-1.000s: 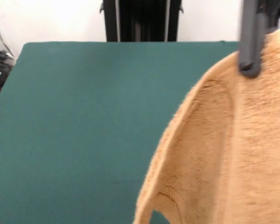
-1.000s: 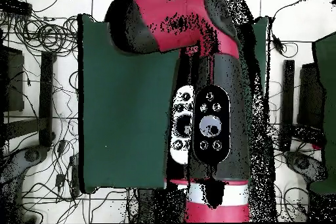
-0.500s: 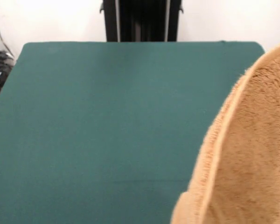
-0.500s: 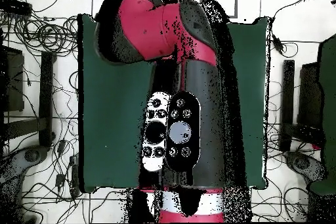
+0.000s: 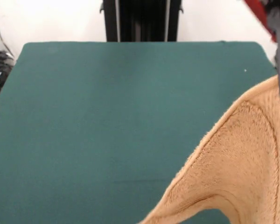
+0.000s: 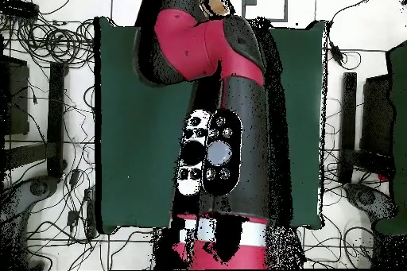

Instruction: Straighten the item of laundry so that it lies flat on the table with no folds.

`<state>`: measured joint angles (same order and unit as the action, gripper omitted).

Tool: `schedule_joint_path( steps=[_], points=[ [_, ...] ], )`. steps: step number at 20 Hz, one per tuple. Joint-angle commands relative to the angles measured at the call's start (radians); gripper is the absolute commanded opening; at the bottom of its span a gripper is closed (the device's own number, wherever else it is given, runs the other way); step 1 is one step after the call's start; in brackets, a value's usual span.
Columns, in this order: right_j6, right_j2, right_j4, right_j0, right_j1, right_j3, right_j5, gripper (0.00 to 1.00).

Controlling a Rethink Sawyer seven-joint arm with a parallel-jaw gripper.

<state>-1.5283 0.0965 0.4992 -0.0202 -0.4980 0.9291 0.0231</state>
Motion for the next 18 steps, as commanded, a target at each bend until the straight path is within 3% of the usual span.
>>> schedule_joint_path(
  steps=[1,9,18],
  points=[
    [-0.283,0.058,-0.088,-0.035,0.108,0.189,-0.186,0.0],
    [-0.217,-0.015,-0.076,0.003,0.084,0.238,-0.195,0.0],
    [-0.178,-0.133,0.01,0.057,0.039,0.321,-0.178,0.0]
  ],
)
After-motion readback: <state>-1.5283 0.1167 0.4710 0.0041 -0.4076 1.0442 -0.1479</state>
